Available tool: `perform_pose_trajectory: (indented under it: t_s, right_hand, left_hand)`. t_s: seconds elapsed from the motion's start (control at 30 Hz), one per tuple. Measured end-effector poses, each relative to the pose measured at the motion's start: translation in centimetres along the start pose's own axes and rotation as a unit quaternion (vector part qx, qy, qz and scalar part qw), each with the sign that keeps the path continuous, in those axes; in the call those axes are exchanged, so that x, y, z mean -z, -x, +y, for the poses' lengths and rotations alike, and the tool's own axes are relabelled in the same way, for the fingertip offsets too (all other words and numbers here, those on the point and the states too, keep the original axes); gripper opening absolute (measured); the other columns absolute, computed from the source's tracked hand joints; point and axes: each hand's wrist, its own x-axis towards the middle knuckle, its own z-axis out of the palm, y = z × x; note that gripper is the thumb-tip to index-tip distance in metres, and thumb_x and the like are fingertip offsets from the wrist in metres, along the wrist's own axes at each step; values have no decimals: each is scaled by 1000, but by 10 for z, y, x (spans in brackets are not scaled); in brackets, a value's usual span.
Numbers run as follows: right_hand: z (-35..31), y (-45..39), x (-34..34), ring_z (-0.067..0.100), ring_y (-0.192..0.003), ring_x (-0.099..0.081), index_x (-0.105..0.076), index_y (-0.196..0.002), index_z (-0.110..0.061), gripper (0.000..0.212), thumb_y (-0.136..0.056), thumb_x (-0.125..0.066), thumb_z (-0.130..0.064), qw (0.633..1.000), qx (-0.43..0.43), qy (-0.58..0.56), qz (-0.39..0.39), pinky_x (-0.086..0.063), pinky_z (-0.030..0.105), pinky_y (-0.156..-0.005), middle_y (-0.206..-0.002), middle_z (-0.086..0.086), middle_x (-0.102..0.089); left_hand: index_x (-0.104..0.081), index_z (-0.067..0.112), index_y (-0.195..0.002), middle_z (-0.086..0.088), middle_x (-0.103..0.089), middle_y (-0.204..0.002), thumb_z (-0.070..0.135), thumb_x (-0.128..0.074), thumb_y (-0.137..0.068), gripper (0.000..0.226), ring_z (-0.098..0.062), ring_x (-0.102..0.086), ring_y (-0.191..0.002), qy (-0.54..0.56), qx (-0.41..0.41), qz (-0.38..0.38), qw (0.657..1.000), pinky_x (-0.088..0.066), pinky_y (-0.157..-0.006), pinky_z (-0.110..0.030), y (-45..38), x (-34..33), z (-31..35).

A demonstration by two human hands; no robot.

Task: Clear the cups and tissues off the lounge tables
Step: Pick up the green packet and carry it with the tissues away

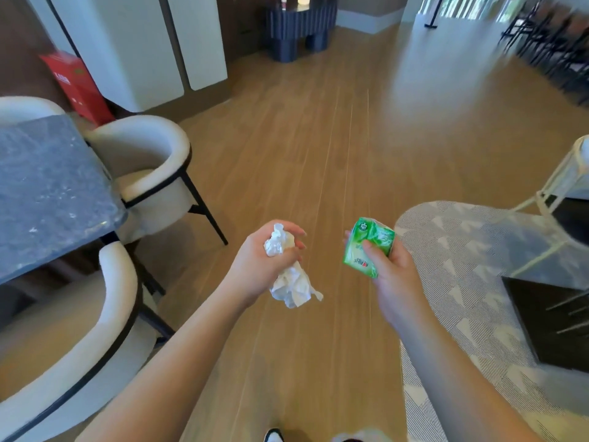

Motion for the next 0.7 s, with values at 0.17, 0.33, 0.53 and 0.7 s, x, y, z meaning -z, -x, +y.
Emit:
perform_pose_trajectory:
  t_s: [0.17,0.33,0.53,0.7]
  right_hand:
    - [5,-84,5,21,-115,-69,-64,-122,-18,28,-95,-56,-12,1000,-4,24,-6,-55,27,-89,-118,6,-74]
    - [13,-182,28,22,-116,-68,-64,-121,-21,29,-92,-61,-16,999,-22,33,-3,-54,34,-96,-119,6,-74]
    - [3,-308,63,21,-113,-69,-67,-117,-25,29,-88,-65,-26,998,-42,53,-3,-52,40,-99,-117,4,-74]
    - [2,-402,69,19,-111,-70,-66,-118,-23,32,-87,-65,-29,996,-54,71,-20,-54,34,-93,-117,3,-74]
  left_hand:
    - [-72,33,-95,9,-75,-89,18,-64,-76,26,-13,-73,-79,5,0,-3,1000,-57,-65,-17,-90,-4,-6]
    - [-72,33,-94,8,-73,-92,18,-64,-75,27,-22,-73,-88,-9,6,-5,1000,-58,-69,-19,-194,-25,-11]
    - [-72,33,-95,9,-74,-93,20,-64,-74,27,-19,-73,-89,-20,15,8,1000,-57,-70,-22,-318,-54,6]
    - [-72,30,-96,8,-72,-90,16,-63,-75,27,-12,-71,-83,-18,1,25,1000,-57,-70,-23,-407,-55,19]
